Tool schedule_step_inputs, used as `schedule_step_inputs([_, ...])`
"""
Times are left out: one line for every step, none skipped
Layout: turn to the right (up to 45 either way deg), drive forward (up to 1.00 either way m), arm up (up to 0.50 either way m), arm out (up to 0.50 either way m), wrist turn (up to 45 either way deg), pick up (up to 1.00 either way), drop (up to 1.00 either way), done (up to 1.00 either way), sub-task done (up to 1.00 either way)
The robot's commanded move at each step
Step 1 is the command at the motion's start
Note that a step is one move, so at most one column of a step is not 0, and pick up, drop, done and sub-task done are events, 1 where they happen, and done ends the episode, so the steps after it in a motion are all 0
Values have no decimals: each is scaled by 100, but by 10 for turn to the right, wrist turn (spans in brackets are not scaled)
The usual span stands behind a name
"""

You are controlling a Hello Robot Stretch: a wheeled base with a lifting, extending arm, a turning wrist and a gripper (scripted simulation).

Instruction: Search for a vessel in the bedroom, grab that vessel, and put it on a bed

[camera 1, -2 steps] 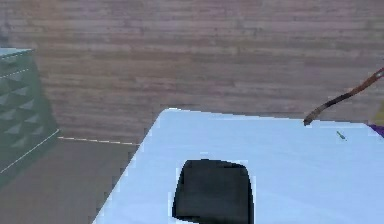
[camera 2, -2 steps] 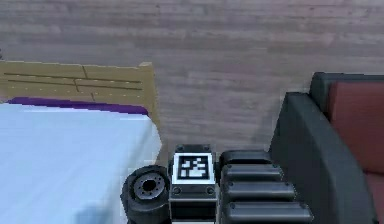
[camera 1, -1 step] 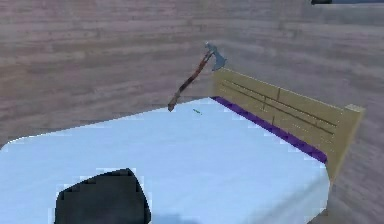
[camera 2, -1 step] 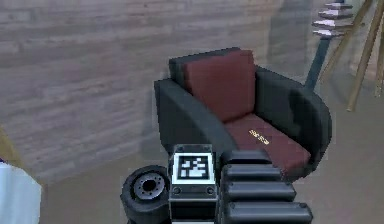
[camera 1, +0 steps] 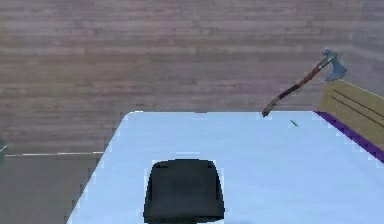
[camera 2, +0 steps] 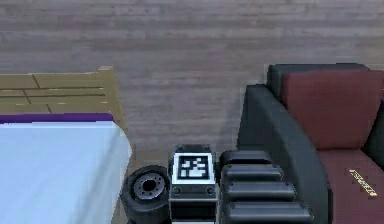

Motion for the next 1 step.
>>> schedule_step_inputs([120,0,0,0,0,0,0,0,0])
